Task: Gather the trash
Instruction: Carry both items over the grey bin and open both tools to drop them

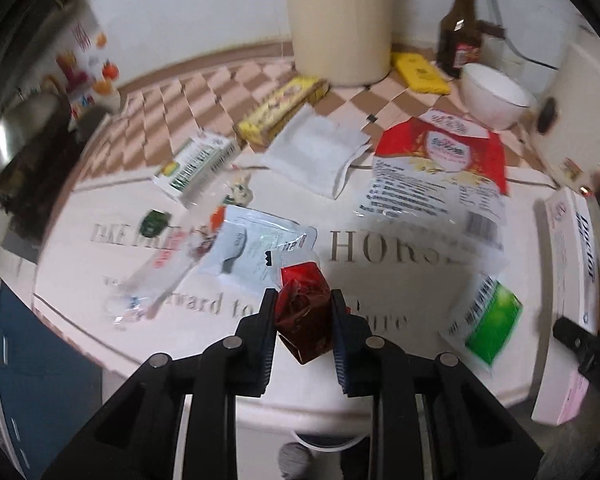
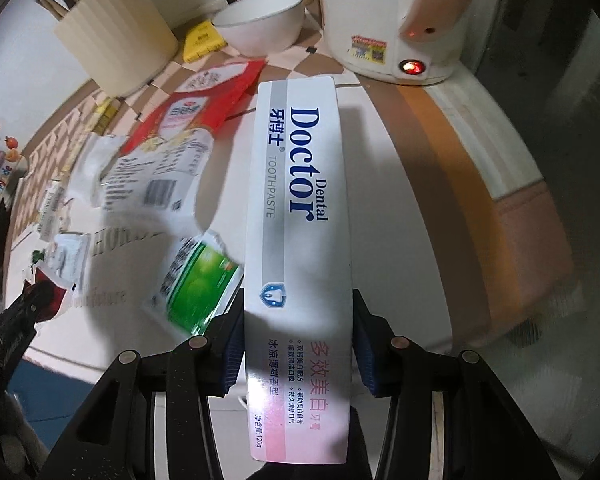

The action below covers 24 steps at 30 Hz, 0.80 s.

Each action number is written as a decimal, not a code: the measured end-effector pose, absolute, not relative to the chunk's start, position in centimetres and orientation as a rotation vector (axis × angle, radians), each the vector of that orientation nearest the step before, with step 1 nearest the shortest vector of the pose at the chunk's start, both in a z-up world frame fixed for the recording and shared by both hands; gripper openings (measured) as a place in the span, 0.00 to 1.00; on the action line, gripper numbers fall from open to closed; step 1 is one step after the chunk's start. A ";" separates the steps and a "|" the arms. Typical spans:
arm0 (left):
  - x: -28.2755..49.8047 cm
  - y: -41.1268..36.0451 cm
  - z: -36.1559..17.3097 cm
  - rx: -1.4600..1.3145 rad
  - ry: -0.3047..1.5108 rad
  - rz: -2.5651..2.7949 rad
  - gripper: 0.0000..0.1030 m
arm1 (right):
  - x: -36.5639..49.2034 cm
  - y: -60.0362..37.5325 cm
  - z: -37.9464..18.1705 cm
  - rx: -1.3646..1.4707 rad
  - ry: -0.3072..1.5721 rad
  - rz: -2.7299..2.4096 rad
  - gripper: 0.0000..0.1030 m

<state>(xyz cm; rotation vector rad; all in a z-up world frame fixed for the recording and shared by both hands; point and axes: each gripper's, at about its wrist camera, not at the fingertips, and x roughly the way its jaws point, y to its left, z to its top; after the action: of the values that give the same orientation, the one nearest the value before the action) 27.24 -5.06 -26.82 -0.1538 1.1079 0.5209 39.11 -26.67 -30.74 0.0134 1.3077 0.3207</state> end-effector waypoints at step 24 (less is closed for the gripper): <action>8.8 -2.6 -53.6 -0.457 1.553 0.280 0.20 | 11.4 -25.5 -56.3 0.033 1.711 0.414 0.47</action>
<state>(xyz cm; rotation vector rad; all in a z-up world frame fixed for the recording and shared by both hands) 8.75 -2.61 -53.62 -0.4566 1.5532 0.2802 11.37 -25.47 -56.32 0.0326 1.7107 0.4140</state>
